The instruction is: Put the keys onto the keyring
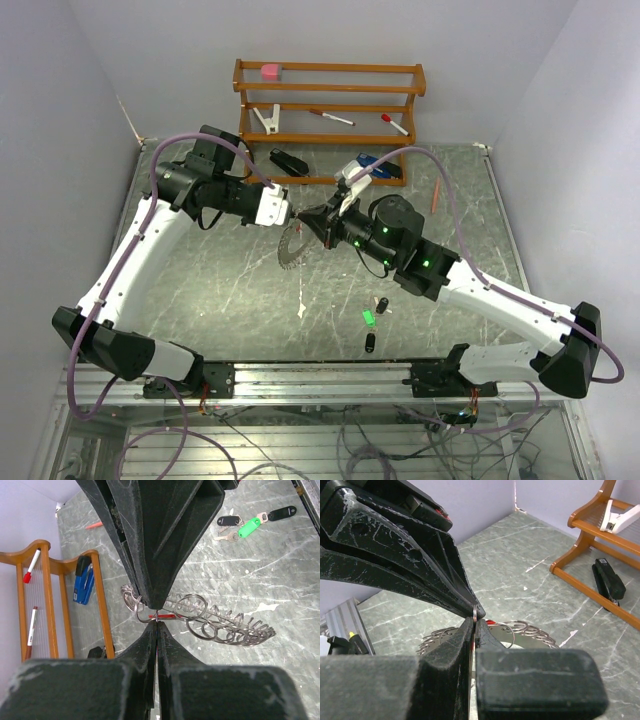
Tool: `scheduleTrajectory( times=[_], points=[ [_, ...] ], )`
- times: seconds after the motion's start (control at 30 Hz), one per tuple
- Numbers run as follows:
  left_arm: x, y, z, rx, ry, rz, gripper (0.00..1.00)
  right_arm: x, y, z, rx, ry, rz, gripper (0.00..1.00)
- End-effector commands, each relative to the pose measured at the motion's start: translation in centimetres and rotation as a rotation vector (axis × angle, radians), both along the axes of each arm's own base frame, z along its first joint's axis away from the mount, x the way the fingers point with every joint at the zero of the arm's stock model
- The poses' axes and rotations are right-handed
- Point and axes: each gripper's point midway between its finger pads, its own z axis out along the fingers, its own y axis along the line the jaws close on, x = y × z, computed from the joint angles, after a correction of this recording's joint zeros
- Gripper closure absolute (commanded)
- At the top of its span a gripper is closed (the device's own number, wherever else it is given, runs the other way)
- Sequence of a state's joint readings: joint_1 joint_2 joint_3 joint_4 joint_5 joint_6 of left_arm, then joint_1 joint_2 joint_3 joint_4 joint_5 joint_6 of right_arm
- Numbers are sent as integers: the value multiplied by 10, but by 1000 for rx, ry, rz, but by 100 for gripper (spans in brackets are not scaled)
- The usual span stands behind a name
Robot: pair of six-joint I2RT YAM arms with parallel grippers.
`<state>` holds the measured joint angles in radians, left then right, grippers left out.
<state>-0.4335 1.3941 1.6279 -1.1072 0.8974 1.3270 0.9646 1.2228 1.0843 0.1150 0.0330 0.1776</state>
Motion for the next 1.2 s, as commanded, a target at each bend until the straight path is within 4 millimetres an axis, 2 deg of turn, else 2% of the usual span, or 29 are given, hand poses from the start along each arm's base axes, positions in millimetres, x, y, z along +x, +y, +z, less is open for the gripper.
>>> scheduleTrajectory(
  times=[0.0, 0.43, 0.9, 1.17],
  points=[
    [-7, 1, 13, -17, -28, -17, 93, 5, -1, 25, 87, -28, -29, 100],
    [-14, 5, 11, 22, -66, -41, 93, 10, 14, 13, 51, 55, -19, 100],
    [-5, 9, 11, 70, -145, -42, 93, 4, 26, 0, -2, 132, 34, 100],
    [-5, 12, 12, 80, -168, -41, 93, 9, 16, -3, 2, 171, -10, 100]
  ],
)
